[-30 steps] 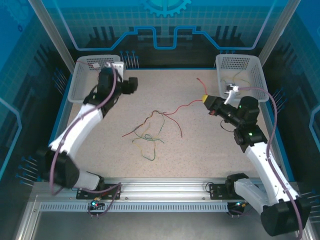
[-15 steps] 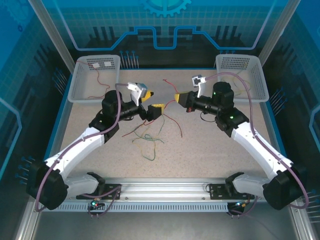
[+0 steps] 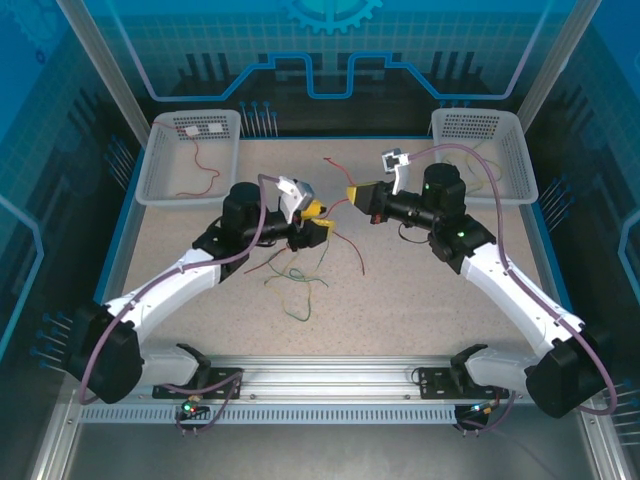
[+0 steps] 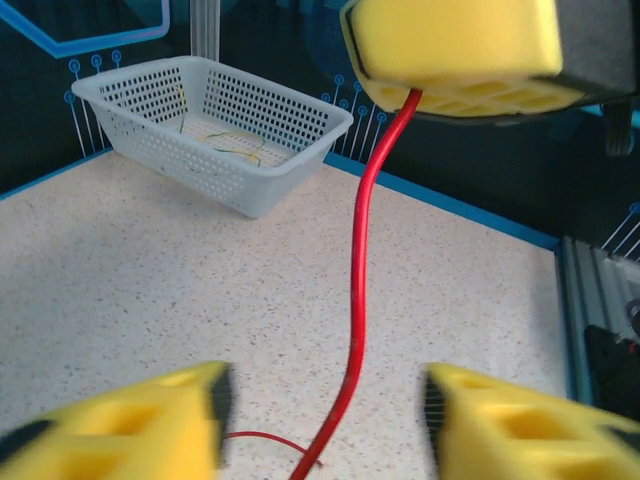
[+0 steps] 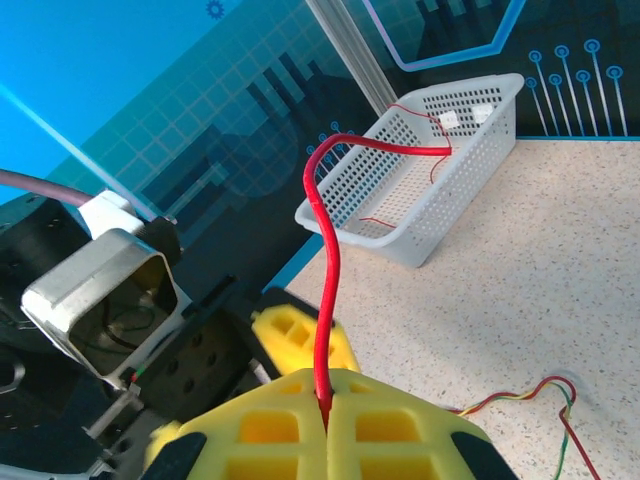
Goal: Untangle the cables
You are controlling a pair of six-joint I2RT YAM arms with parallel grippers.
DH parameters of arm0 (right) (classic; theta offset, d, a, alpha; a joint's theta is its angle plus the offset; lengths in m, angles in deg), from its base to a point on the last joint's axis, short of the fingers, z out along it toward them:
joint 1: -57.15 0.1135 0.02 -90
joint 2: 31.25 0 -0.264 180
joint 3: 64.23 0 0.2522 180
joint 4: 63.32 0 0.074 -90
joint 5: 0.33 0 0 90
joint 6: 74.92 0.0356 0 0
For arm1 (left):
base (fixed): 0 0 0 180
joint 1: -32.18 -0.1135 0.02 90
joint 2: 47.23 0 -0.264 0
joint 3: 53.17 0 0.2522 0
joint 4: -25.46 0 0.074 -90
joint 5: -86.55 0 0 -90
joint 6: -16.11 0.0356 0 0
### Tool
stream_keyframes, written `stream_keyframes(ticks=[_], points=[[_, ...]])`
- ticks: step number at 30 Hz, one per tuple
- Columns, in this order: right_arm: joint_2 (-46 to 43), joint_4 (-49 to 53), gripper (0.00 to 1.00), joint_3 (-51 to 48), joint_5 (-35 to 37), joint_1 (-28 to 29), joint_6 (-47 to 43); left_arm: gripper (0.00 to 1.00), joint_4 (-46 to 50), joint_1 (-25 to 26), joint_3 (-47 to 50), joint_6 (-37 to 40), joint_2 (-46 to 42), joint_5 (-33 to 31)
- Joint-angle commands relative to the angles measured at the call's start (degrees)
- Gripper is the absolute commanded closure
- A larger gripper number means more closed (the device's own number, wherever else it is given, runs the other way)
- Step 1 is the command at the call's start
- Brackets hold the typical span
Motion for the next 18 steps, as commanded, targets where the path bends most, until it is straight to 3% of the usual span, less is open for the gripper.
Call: stream_keyframes(ticks=[1,3,6,7,8,10,11,14,18], points=[[-0.5,-1.4,1.00,0.9,-0.2,1.0,0.3,0.80,-0.4,0.5,-0.7,1.7,-0.4,-0.3],[-0.6,-1.3,1.00,0.6,0.0,1.0,0.2,0.99,-1.4,0.4,-0.3,1.4,-1.1,-2.2],[-0.9,-1.0,1.00,0.4,1.3,1.0,0.1,1.00,-3.7,0.4,1.1,0.7,-2.7,-6.3],[-1.0,-0.6,0.96,0.5,1.8,0.9,-0.1,1.00,-4.2,0.4,1.6,0.5,-3.3,-8.1],[-1.2,-0.2,0.79,0.6,2.1,1.0,-0.6,1.00,-4.4,0.4,1.8,0.6,-3.7,-9.9],[-2.0,0.6,0.36,0.5,3.5,1.0,-1.8,1.00,-3.6,0.2,2.0,1.1,-4.7,-12.7],[-2.8,1.6,0.25,0.5,5.2,1.0,-2.4,1.00,-3.1,-0.1,1.9,1.2,-5.2,-15.0],[-6.3,5.1,0.06,-0.6,14.4,1.2,-4.6,1.00,-0.5,-3.3,0.9,-0.1,-5.9,-22.0],[-12.2,5.3,0.00,-5.8,24.4,0.6,-5.0,1.00,5.4,-12.1,-2.7,-4.0,-3.7,-28.7]])
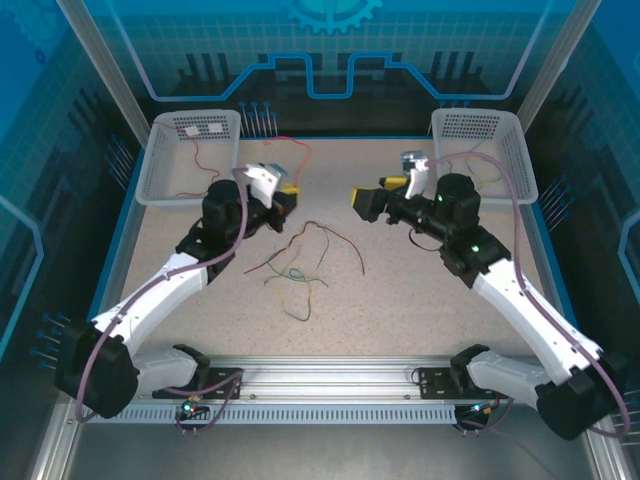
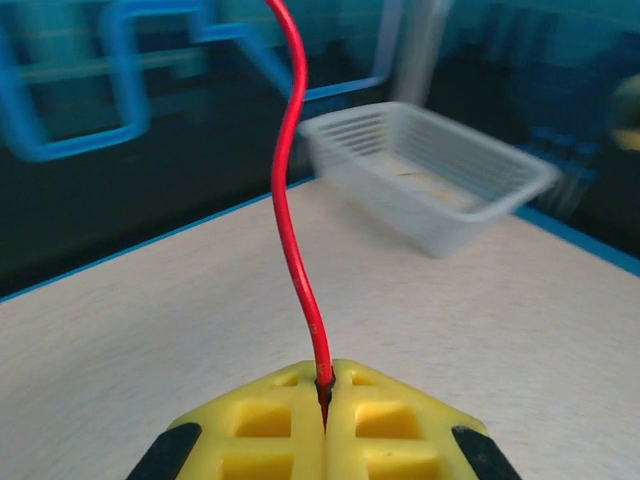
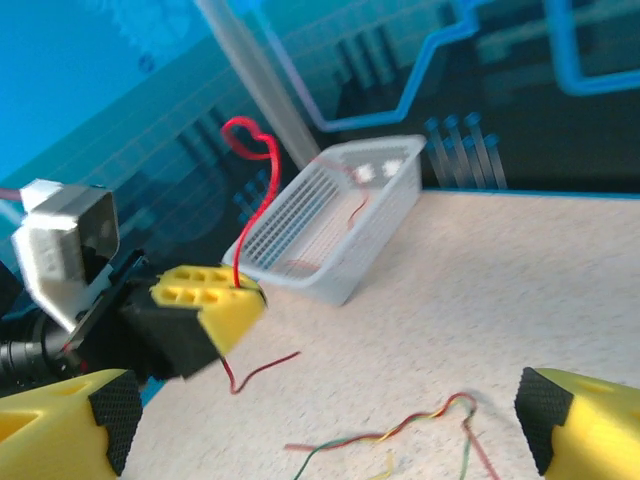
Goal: Untangle the cables
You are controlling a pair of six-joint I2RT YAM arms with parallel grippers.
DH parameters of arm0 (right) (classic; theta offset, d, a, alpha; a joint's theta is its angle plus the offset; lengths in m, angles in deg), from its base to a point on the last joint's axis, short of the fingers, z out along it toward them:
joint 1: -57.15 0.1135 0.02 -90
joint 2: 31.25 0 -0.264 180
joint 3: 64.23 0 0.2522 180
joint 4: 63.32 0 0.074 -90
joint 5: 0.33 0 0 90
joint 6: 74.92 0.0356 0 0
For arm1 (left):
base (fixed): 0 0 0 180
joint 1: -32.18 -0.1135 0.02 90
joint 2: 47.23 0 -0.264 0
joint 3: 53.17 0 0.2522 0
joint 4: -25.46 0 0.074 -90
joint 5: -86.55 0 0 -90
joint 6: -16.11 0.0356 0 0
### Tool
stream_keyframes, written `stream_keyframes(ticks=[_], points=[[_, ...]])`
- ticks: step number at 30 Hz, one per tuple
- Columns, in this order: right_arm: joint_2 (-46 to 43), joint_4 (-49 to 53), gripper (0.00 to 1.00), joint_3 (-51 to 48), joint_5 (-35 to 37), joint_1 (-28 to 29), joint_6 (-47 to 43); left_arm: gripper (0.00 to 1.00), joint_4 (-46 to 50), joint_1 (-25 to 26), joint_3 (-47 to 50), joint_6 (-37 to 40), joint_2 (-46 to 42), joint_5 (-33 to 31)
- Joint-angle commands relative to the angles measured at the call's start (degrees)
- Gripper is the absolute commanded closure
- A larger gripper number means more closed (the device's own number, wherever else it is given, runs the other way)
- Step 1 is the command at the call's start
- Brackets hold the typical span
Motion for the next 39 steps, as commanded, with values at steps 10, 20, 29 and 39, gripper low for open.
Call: stream_keyframes(ticks=[10,20,29,39], points=[[-9.8,4.4,0.01,-9.0,12.2,-3.2,-0.2,1.00,28.2,-20.5,-29.6,-8.9,21.3,-17.5],[-13.3,3.3,0.01,-10.3,11.8,-4.6,-1.8,1.00,51.0,-25.1,-63.9,-9.8,49.7,-18.9],[-12.8,3.8,0.01,-10.7,11.7,-4.7,-2.7,1.00,61.1,-28.4,-85.9,-12.1,66.8,-19.2],[-12.8,4.3,0.01,-10.0,11.7,-4.7,-3.5,0.70,56.4,-28.8,-87.3,-10.6,70.5,-21.5]])
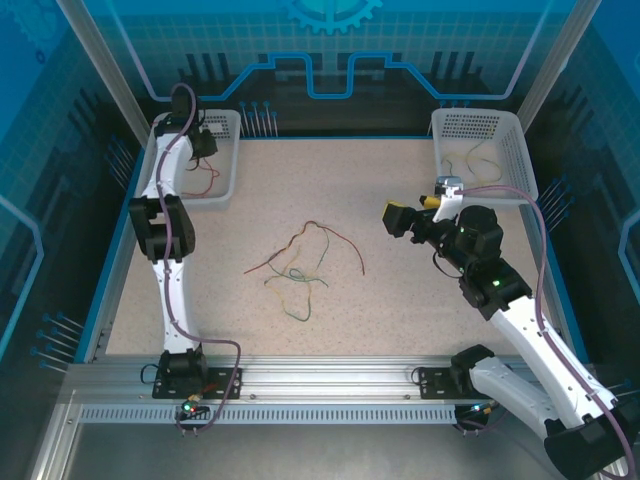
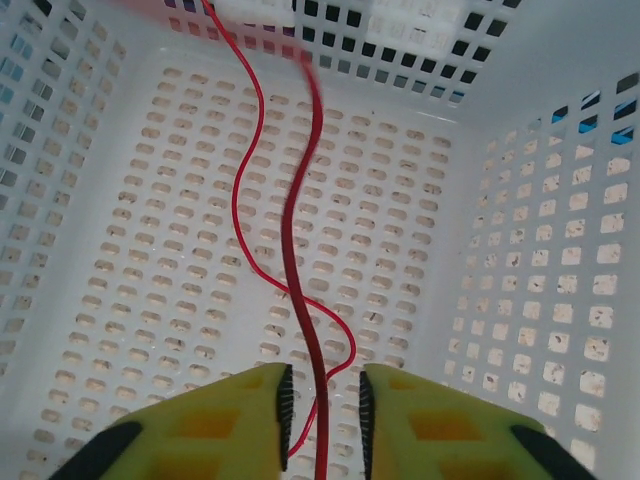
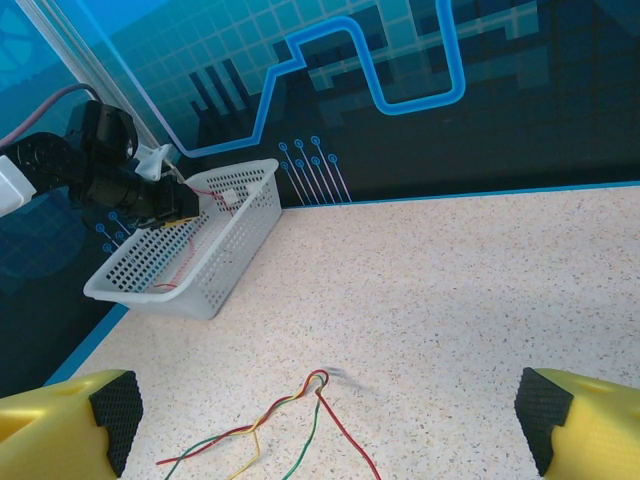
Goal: Untangle the cables
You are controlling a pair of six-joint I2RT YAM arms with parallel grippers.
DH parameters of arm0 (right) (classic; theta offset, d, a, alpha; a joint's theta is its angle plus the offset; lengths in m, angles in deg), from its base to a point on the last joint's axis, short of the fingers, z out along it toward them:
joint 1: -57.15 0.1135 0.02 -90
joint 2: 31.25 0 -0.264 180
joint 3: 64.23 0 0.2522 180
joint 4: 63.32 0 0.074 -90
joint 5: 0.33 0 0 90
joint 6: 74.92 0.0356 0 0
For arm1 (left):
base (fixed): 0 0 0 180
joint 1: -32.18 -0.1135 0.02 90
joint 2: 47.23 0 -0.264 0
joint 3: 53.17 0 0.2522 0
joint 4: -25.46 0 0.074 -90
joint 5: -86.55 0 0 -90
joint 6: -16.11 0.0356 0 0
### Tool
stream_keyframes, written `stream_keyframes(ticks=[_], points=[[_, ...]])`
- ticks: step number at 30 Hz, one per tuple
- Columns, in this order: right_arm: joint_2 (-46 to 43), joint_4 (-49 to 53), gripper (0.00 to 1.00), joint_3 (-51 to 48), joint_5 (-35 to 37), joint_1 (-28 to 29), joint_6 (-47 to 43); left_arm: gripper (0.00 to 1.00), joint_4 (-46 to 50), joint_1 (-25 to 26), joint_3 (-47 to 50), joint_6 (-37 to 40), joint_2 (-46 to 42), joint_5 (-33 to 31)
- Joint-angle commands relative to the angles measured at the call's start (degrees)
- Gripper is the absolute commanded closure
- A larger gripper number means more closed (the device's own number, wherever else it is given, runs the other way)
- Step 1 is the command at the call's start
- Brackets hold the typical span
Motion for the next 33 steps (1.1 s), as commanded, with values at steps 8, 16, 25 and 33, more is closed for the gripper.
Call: stream_keyframes(ticks=[8,16,25,33], points=[[-1.0,-0.1,0.01,0.6,-1.0,-0.7,-0.6,0.28,-1.1,1.1,-2.1,-0.1,-5.8,-2.6],[6.4,-0.5,0.01,1.0,-6.4,-0.1,-2.5,0.26,-17.9,12.5,32.3,-1.5,-37.3,-0.7],[23.7,9.3,0.05,10.3,-8.1,2.6,-9.4,0.23,-41.0,28.5,79.2,-8.2,-61.7,10.2],[46.4,19.2,0.10,25.1,-13.5,4.2,-16.9,0.20,-32.1,30.3,85.8,-11.2,-59.9,10.3]])
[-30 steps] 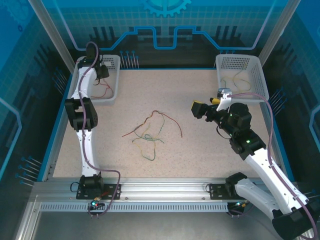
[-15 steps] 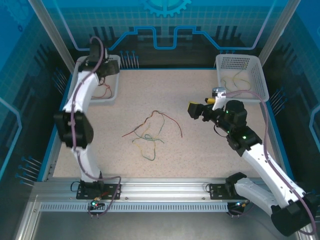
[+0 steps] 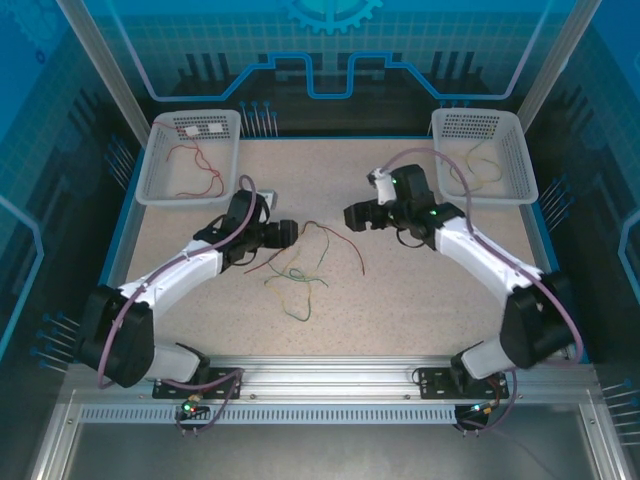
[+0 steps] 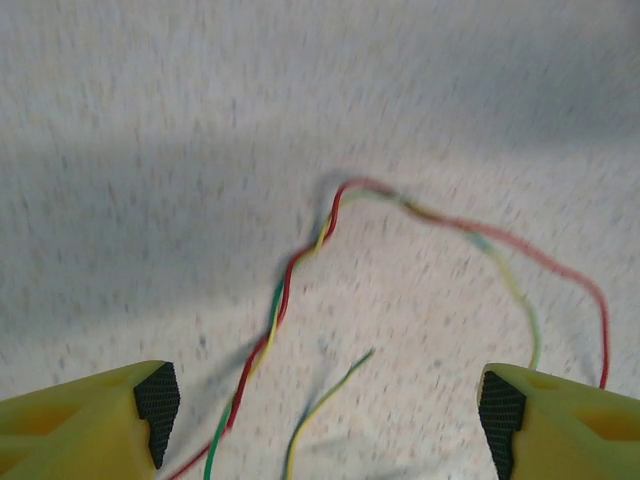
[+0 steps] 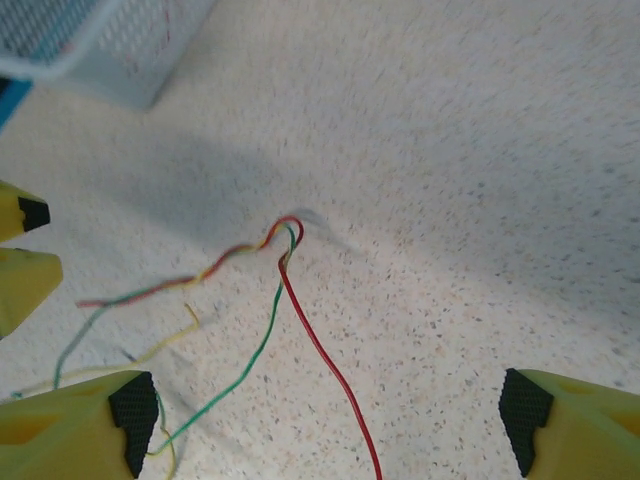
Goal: Untangle the cables
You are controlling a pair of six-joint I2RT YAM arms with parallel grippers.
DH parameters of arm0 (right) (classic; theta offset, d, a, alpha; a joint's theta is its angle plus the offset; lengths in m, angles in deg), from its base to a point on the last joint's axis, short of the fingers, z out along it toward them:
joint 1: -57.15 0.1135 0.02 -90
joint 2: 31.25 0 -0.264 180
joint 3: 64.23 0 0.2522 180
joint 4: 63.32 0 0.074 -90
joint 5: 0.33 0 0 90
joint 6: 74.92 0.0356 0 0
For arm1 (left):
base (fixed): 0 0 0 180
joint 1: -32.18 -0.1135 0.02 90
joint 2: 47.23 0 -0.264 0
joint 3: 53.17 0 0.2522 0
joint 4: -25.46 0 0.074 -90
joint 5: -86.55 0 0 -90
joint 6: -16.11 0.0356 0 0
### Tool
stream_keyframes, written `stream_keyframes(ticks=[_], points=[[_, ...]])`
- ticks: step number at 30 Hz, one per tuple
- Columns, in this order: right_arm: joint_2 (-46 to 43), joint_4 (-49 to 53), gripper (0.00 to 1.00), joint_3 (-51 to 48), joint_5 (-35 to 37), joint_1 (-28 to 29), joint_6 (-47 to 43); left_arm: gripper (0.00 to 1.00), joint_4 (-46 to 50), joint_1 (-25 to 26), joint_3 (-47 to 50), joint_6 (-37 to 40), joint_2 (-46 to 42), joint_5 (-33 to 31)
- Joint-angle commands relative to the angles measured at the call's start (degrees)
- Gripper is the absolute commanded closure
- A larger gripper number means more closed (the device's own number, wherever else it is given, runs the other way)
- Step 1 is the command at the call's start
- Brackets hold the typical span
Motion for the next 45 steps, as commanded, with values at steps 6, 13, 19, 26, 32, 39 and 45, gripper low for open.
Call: stream_keyframes(ticks=[6,13,19,26,32,39,45], points=[[20.7,15.8,0.18,15.8,-5.2,4.1,-12.9,0.15,4.8,0.7,-2.9,-2.5,5.2,5.5],[24.8,14.5,0.34,16.4,-9.7,4.3,-15.2,0.15,-0.5,5.6,-2.0,1.0,6.9,9.4],[27.0,15.7,0.64,17.5,-9.9,4.6,-15.4,0.16,-3.8,5.6,-1.5,0.3,8.5,10.8],[22.5,13.5,0.93,14.6,-9.7,5.6,-15.1,0.20,-5.1,5.6,-2.2,1.1,7.3,10.1],[19.8,15.5,1.00,15.2,-11.4,5.5,-12.0,0.24,-5.3,5.7,-2.6,1.6,6.2,10.7],[15.9,13.7,1.00,16.0,-26.9,2.3,-3.0,0.30,-9.5,6.3,-0.3,3.1,2.1,15.0],[18.1,12.2,1.00,19.5,-37.8,1.3,10.9,0.51,-12.6,6.9,-0.3,1.7,-0.5,20.2]])
